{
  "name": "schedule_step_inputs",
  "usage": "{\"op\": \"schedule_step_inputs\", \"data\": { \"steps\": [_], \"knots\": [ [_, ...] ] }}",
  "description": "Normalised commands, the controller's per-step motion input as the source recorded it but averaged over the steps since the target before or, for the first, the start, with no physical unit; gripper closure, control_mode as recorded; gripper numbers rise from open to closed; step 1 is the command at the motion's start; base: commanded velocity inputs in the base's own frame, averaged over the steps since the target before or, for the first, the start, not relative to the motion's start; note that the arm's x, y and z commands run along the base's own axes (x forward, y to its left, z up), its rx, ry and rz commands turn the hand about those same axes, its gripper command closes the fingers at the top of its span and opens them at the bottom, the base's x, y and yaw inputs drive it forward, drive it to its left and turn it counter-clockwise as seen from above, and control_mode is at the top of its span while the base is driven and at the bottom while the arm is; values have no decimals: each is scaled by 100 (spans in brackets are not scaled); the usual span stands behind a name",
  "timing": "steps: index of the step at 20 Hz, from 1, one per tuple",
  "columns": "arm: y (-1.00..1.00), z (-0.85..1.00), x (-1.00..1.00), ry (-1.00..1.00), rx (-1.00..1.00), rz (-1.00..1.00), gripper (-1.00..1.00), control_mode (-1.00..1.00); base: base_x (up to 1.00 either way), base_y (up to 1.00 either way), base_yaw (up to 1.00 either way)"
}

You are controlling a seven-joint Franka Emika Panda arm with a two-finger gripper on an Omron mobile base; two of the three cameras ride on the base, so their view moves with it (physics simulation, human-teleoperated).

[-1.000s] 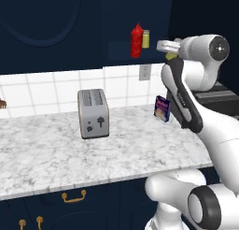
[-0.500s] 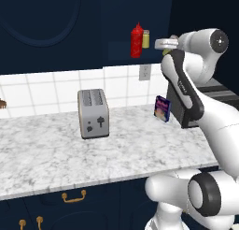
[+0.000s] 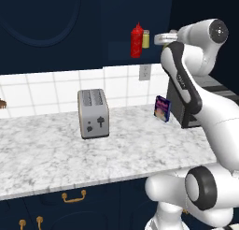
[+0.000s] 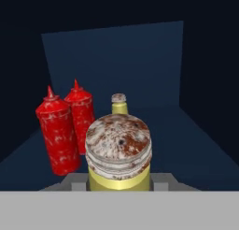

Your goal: Put the shaker and condiment bottle from the counter next to their counterparts in the cabinet.

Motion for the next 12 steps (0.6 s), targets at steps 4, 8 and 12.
{"op": "schedule_step_inputs", "data": {
  "steps": [4,8,12],
  "knots": [
    [0,0,0,0,-10,0,100,-100,0,0,0],
    [0,0,0,0,-9,0,100,-100,0,0,0],
    [0,0,0,0,-6,0,100,-100,0,0,0]
  ]
}}
